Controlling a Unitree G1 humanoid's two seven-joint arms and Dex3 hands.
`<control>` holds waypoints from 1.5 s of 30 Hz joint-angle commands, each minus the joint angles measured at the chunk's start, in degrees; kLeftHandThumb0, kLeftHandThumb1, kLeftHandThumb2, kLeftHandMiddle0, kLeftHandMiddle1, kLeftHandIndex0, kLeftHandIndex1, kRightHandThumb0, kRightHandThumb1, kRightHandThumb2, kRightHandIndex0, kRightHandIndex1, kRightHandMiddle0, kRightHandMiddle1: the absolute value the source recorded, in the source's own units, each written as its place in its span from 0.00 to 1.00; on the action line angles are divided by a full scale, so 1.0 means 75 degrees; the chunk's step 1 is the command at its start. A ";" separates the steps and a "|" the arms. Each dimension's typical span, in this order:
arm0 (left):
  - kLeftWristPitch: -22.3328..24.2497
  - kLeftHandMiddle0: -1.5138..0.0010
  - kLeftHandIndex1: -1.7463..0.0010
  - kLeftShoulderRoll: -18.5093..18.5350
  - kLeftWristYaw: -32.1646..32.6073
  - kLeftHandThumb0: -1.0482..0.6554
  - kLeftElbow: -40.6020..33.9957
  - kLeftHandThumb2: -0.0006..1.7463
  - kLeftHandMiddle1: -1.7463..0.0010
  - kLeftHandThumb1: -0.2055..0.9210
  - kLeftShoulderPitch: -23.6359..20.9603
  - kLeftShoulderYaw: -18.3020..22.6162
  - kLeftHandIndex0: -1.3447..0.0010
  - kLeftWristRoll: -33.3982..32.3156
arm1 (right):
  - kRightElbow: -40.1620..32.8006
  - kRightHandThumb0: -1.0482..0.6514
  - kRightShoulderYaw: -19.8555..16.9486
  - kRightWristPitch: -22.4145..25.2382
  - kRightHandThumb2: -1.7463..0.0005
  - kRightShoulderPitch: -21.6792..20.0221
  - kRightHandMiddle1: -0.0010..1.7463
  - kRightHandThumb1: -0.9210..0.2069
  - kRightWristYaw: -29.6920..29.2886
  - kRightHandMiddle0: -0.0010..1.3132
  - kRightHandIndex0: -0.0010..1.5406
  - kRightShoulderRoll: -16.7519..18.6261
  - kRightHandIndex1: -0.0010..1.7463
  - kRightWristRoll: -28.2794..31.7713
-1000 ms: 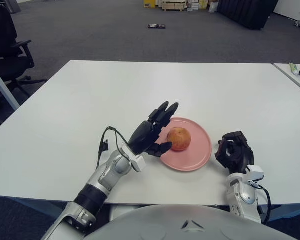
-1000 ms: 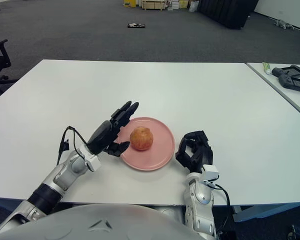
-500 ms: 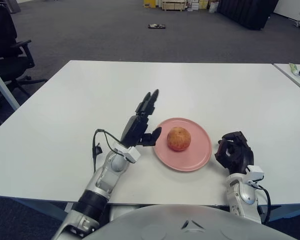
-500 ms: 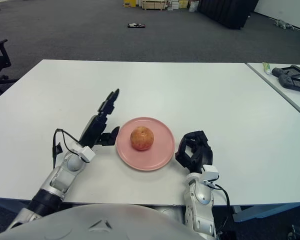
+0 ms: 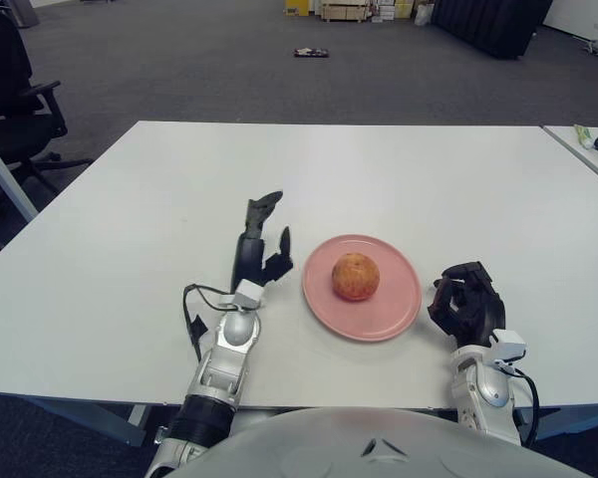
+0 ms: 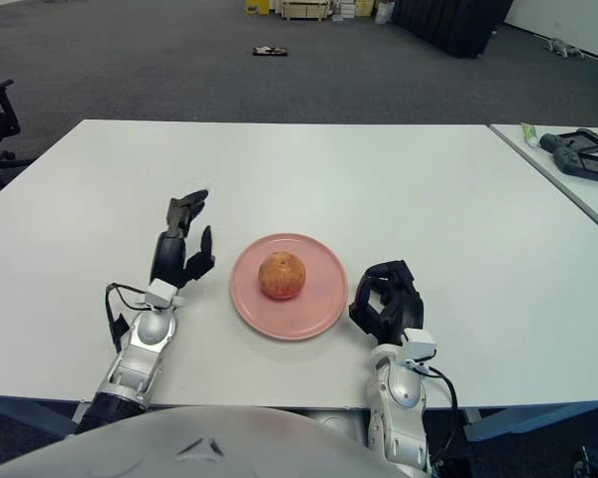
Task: Put the apple into the plate.
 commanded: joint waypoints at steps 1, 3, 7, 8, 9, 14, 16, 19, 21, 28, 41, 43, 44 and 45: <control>0.0525 0.74 0.01 -0.0170 -0.0245 0.40 -0.0186 0.39 0.05 0.91 0.0075 0.0088 0.81 -0.0374 | 0.0044 0.36 0.0010 -0.0005 0.36 -0.0040 1.00 0.39 0.0014 0.37 0.71 0.0052 1.00 0.0028; 0.0775 0.70 0.00 -0.0183 -0.0362 0.40 -0.0226 0.42 0.02 0.88 0.0116 0.0138 0.79 -0.0539 | 0.0041 0.36 0.0001 0.0008 0.36 -0.0045 1.00 0.39 0.0010 0.37 0.71 0.0055 1.00 0.0040; 0.1057 0.64 0.00 -0.0096 -0.0678 0.39 -0.0006 0.46 0.01 0.82 0.0085 0.0352 0.76 -0.0910 | 0.0049 0.36 -0.0002 -0.0010 0.36 -0.0056 1.00 0.39 0.0004 0.37 0.71 0.0057 1.00 0.0034; 0.1076 0.62 0.00 -0.0081 -0.0728 0.39 0.0038 0.47 0.00 0.81 0.0075 0.0385 0.76 -0.0958 | 0.0056 0.36 -0.0002 -0.0018 0.36 -0.0060 1.00 0.39 0.0001 0.37 0.71 0.0050 1.00 0.0019; 0.1092 0.61 0.00 -0.0074 -0.0770 0.39 0.0063 0.48 0.00 0.80 0.0071 0.0409 0.75 -0.0996 | 0.0063 0.36 -0.0001 -0.0025 0.36 -0.0064 1.00 0.39 0.0001 0.37 0.71 0.0041 1.00 0.0003; 0.1089 0.58 0.00 -0.0042 -0.0925 0.39 0.0192 0.50 0.00 0.78 0.0072 0.0515 0.74 -0.1115 | 0.0060 0.36 -0.0013 0.0030 0.36 -0.0077 1.00 0.39 0.0016 0.37 0.71 0.0029 1.00 0.0034; 0.1089 0.57 0.00 -0.0028 -0.0971 0.39 0.0232 0.50 0.00 0.78 0.0099 0.0553 0.74 -0.1149 | 0.0050 0.36 -0.0023 0.0067 0.35 -0.0078 1.00 0.39 0.0009 0.37 0.71 0.0039 1.00 0.0055; 0.1079 0.57 0.00 -0.0014 -0.1049 0.39 0.0269 0.51 0.00 0.77 0.0158 0.0613 0.74 -0.1215 | 0.0046 0.36 -0.0020 0.0071 0.36 -0.0085 1.00 0.39 -0.0027 0.37 0.71 0.0045 1.00 0.0003; 0.1059 0.57 0.00 -0.0010 -0.1085 0.39 0.0298 0.51 0.00 0.76 0.0185 0.0647 0.73 -0.1236 | 0.0053 0.36 -0.0020 0.0060 0.36 -0.0091 1.00 0.39 -0.0034 0.37 0.71 0.0036 1.00 -0.0025; 0.1075 0.55 0.00 0.0035 -0.1090 0.38 0.0345 0.53 0.00 0.74 0.0221 0.0660 0.72 -0.1105 | 0.0084 0.37 -0.0021 0.0017 0.36 -0.0123 1.00 0.39 0.0010 0.37 0.71 0.0005 1.00 -0.0027; 0.0968 0.55 0.00 0.0161 -0.1140 0.38 0.0469 0.55 0.00 0.72 0.0330 0.0613 0.71 -0.0961 | 0.0133 0.37 -0.0045 0.0021 0.36 -0.0208 1.00 0.39 -0.0012 0.37 0.71 -0.0026 1.00 -0.0074; 0.0947 0.54 0.00 0.0166 -0.1123 0.38 0.0487 0.55 0.00 0.72 0.0341 0.0616 0.71 -0.0937 | 0.0136 0.37 -0.0047 0.0024 0.36 -0.0213 1.00 0.39 0.0006 0.36 0.71 -0.0030 1.00 -0.0053; 0.0938 0.54 0.00 0.0168 -0.1116 0.38 0.0496 0.56 0.00 0.71 0.0345 0.0617 0.71 -0.0927 | 0.0138 0.37 -0.0047 0.0025 0.37 -0.0214 1.00 0.38 0.0017 0.36 0.71 -0.0033 1.00 -0.0042; 0.0931 0.54 0.00 0.0168 -0.1111 0.38 0.0502 0.56 0.00 0.71 0.0349 0.0618 0.70 -0.0919 | 0.0139 0.37 -0.0048 0.0026 0.37 -0.0215 1.00 0.38 0.0024 0.36 0.71 -0.0037 1.00 -0.0034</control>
